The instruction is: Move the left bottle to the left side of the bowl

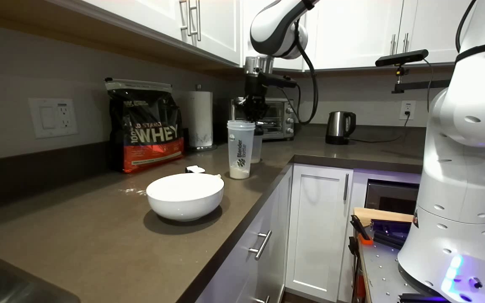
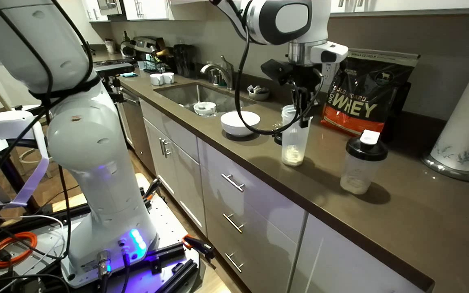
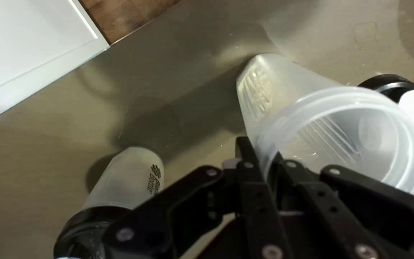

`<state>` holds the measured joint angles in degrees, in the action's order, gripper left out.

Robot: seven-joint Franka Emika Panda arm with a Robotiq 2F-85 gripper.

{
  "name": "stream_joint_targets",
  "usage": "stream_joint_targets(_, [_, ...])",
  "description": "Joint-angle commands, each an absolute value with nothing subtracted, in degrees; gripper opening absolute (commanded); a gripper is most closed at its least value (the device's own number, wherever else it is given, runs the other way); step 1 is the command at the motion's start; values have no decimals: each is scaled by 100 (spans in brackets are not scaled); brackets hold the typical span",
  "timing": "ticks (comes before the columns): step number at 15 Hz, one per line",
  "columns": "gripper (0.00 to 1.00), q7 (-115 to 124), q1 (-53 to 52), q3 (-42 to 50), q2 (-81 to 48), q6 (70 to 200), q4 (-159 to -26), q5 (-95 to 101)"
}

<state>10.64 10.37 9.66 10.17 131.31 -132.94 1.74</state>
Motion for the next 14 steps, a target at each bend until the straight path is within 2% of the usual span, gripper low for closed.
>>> stream_joint_targets(1, [4,1039,1053,904,993,13167,-13252,286])
stream_joint_targets(14, [4,958,866,613,1295,12041,-12621,375])
